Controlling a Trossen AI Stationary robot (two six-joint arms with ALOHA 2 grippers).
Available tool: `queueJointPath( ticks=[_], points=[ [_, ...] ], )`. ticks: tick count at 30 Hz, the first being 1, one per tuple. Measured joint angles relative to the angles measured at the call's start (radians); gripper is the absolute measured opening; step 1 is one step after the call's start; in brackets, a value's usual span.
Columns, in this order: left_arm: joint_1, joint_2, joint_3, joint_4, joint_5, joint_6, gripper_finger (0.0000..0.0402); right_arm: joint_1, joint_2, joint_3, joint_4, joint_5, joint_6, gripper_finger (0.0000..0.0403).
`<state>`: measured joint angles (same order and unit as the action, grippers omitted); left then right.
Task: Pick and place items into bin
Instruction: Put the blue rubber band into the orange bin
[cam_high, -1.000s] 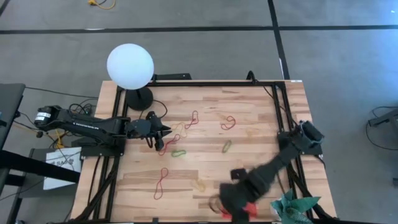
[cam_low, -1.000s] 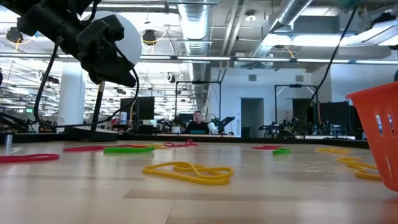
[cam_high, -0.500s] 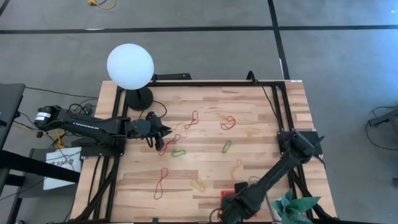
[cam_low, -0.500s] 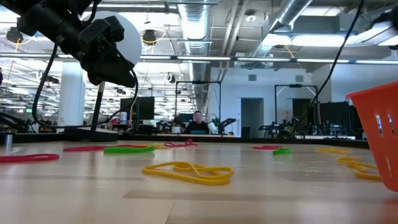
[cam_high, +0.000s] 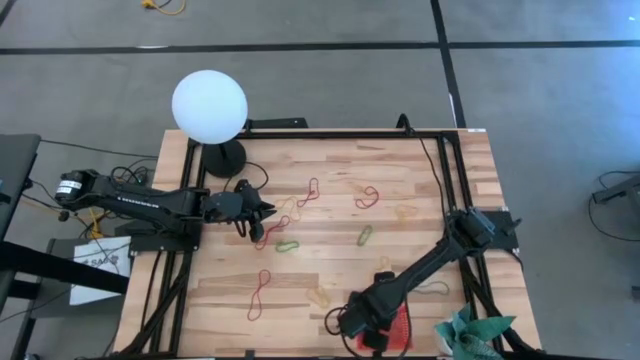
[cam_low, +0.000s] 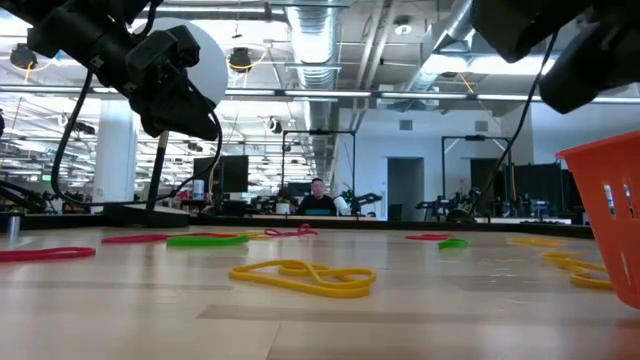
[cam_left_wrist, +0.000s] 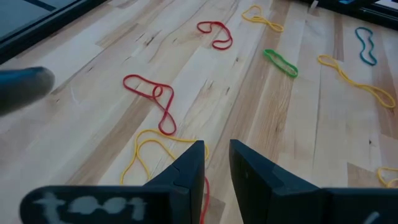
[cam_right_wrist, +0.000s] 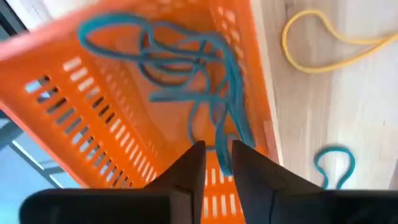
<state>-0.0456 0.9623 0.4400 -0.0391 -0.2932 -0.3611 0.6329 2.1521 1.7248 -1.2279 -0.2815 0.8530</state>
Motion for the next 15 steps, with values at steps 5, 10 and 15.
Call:
queueJointPath(
  ticks=[5, 10, 15],
  points=[
    [0.000, 0.000, 0.000, 0.000, 0.000, 0.000, 0.0063, 0.009, -0.008, 0.000, -0.078, -0.047, -0.014, 0.0081],
    [0.000, 0.000, 0.000, 0.000, 0.000, 0.000, 0.0063, 0.028, -0.090, 0.000, -0.239, 0.033, 0.055, 0.0081],
    [0.000, 0.000, 0.000, 0.000, 0.000, 0.000, 0.0063, 0.056, -0.203, 0.000, -0.284, 0.212, 0.081, 0.0081]
  ],
)
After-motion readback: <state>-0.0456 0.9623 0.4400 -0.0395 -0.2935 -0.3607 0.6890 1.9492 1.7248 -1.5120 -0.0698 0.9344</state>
